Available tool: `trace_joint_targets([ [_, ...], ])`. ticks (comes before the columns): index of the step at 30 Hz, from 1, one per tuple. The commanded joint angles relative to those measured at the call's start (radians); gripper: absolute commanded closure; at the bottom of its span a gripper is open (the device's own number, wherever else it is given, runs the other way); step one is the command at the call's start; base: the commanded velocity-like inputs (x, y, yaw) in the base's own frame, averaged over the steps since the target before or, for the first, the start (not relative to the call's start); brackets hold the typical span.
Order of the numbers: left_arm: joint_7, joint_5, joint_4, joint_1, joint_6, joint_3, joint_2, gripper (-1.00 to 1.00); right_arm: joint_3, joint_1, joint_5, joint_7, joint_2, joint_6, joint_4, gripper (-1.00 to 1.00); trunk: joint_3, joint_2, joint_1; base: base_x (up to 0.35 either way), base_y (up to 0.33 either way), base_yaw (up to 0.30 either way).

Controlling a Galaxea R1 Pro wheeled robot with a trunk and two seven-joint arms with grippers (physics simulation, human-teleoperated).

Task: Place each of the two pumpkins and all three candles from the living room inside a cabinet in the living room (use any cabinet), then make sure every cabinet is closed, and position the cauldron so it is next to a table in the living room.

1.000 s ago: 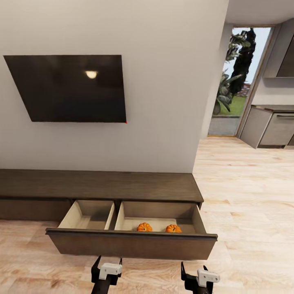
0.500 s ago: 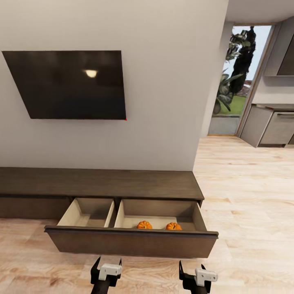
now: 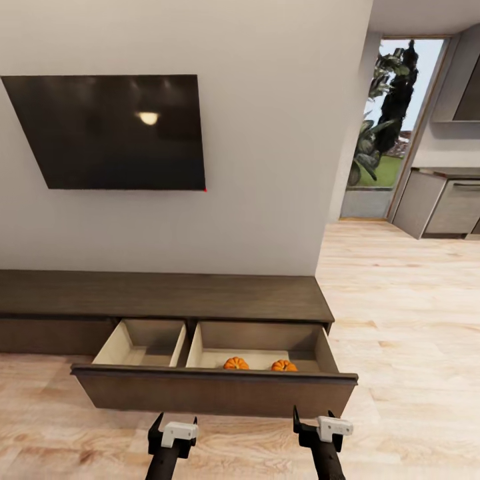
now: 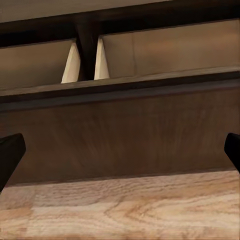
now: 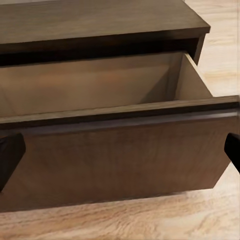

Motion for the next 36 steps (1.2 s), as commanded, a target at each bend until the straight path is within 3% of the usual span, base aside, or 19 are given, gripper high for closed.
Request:
trace_joint_targets([
  [1, 0.005, 0.007, 0.002, -0.001, -0.003, -0.009, 0.0, -1.0, 0.008, -0.002, -0.005, -0.008, 0.0, -0.003, 0.002, -1.0, -0.004, -0.008, 0.004, 0.0, 0.0, 0.0],
  [15, -0.006, 0.004, -0.002, -0.021, -0.001, -0.011, -0.006, -1.0, 0.007, -0.002, -0.006, -0.008, 0.001, -0.003, 0.036, -1.0, -0.048, -0.106, 0.058, 0.0, 0.0, 0.0],
  [30, -0.019, 0.009, 0.002, -0.023, -0.002, -0.011, -0.005, -1.0, 0.009, -0.002, 0.003, -0.008, 0.004, -0.003, 0.044, -1.0, -0.048, -0.106, 0.058, 0.0, 0.0, 0.0],
  [36, -0.019, 0.007, 0.002, -0.023, -0.003, -0.012, -0.006, -1.0, 0.01, -0.002, 0.004, -0.008, 0.003, -0.003, 0.044, -1.0, -0.067, -0.148, 0.081, 0.0, 0.0, 0.0],
])
